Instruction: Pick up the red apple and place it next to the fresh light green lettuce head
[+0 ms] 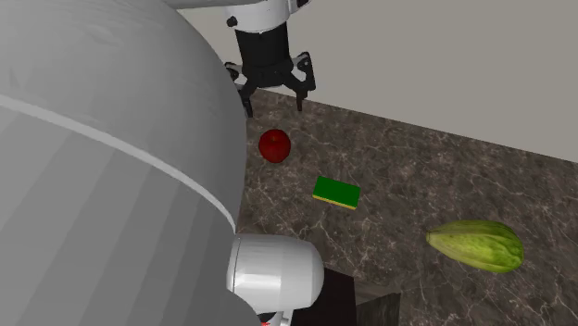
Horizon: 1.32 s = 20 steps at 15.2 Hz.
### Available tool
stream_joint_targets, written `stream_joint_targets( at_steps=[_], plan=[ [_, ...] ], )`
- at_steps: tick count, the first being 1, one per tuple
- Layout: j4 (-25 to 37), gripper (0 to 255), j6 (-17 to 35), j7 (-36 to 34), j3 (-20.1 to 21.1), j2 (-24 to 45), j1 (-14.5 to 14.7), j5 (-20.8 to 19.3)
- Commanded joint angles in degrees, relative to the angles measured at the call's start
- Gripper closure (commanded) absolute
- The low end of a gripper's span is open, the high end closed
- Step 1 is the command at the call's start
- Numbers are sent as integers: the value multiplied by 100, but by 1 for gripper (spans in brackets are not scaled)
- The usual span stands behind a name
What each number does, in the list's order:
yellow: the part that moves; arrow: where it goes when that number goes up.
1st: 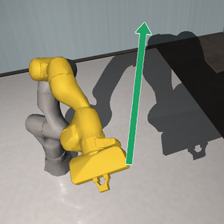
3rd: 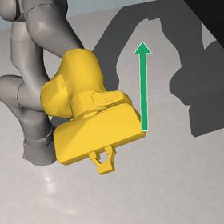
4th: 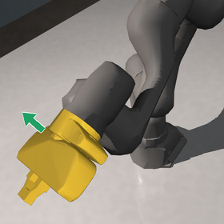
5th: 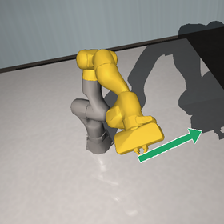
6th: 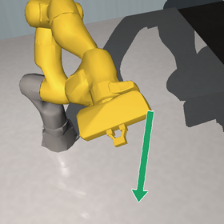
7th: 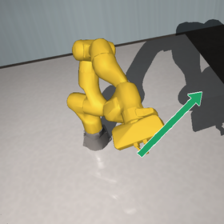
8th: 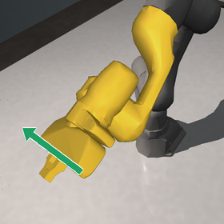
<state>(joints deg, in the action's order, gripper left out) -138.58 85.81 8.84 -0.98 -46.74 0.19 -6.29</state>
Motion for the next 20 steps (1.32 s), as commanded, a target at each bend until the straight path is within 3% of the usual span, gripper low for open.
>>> stream_joint_targets(
  at_steps=[1, 11, 20],
  plan=[
    [0, 0, 0, 0, 0, 0, 0, 0],
    [-944, 0, 2351, -426, -35, 1133, 29, 227],
    [-1012, 0, 4484, -678, -47, 2934, 93, 460]
  ],
)
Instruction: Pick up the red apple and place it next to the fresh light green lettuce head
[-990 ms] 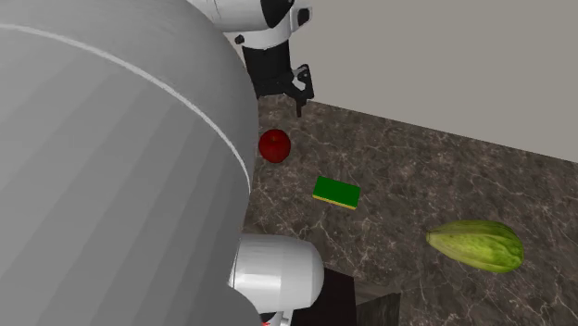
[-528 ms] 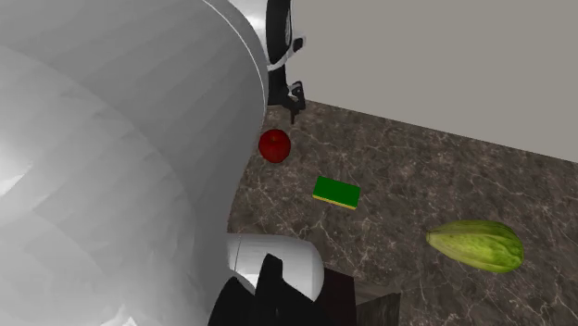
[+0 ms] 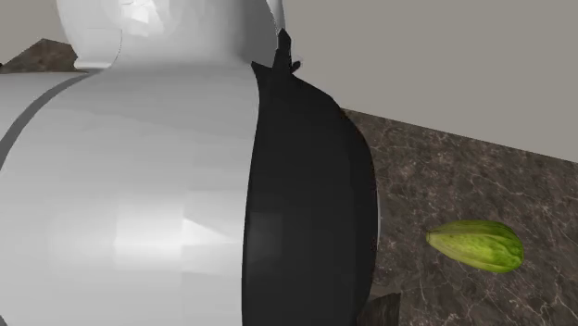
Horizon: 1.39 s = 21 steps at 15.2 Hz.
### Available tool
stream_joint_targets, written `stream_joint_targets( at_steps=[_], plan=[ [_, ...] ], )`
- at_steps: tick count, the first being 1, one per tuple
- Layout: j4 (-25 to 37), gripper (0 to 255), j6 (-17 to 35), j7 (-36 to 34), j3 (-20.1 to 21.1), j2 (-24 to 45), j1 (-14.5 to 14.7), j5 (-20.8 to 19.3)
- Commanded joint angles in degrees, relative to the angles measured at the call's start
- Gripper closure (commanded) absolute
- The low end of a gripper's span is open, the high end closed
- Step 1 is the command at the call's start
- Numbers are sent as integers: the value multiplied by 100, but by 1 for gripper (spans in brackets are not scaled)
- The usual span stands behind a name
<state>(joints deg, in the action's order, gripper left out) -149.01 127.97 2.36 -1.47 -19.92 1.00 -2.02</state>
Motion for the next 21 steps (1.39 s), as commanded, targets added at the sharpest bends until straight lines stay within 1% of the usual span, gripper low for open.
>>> stream_joint_targets(
  at_steps=[1, 2, 3, 10, 18, 19, 21],
  plan=[
    [72, 0, 488, -47, 1, 482, 22, 66],
    [123, 0, 701, -62, 0, 716, 33, 102],
    [130, 0, 728, -63, -1, 746, 35, 106],
    [-63, 0, 1413, -58, -7, 1239, 35, 111],
    [-63, 0, 1413, -58, -7, 1239, 35, 111],
    [-63, 255, 1413, -58, -7, 1239, 35, 111],
    [-63, 255, 1413, -58, -7, 1239, 35, 111]
  ],
)
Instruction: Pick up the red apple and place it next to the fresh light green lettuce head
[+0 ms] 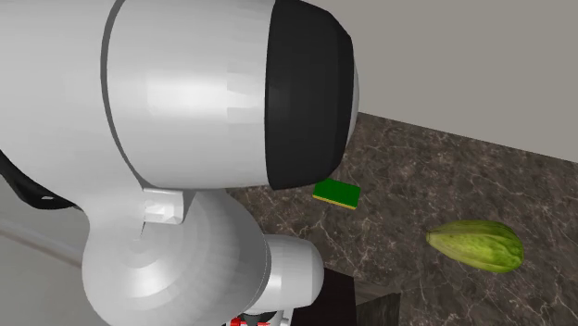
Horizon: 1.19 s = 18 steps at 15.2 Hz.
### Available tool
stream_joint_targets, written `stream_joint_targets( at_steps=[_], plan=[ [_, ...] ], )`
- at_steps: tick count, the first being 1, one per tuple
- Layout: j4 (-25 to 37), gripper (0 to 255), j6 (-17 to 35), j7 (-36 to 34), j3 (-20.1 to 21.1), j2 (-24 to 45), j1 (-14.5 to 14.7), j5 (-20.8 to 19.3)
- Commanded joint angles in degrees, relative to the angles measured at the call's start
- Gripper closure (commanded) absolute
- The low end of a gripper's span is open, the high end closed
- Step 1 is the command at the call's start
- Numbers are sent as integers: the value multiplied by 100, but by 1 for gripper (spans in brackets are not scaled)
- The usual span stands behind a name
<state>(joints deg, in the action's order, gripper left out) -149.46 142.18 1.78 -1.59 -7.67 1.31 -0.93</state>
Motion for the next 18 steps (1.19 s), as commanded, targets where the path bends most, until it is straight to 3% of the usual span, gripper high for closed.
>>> stream_joint_targets(
  at_steps=[1, 7, 18],
  plan=[
    [-18, 255, -7, 0, 4, 15, 4, 3],
    [-18, 255, -8, 0, 5, 14, 4, 3],
    [288, 255, -999, -3, 12, -672, 3, -4]
  ],
)
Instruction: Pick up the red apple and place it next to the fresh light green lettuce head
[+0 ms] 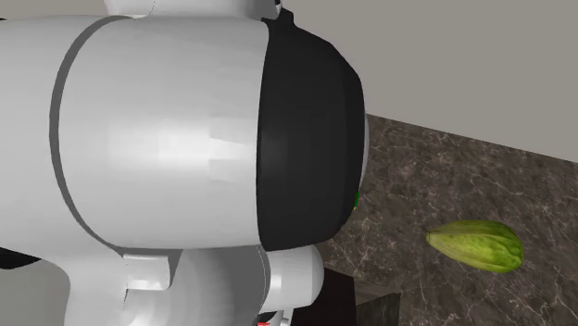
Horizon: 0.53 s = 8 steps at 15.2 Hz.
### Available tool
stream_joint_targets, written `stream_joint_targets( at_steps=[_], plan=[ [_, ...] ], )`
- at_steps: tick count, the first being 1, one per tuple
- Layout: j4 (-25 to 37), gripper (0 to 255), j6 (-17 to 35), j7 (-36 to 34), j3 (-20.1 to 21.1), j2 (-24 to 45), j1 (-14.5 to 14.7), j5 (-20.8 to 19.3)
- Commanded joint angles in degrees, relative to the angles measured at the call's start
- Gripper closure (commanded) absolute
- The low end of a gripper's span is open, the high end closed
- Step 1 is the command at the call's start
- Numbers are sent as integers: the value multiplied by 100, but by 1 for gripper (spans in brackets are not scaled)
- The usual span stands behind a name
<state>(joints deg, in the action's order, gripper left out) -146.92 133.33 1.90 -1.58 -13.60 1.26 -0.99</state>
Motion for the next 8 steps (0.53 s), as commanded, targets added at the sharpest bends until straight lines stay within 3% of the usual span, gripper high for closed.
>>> stream_joint_targets(
  at_steps=[1, 8],
  plan=[
    [70, 255, -203, -14, 11, -132, 7, 2],
    [357, 255, -814, -13, 16, -455, 7, 2]
  ],
)
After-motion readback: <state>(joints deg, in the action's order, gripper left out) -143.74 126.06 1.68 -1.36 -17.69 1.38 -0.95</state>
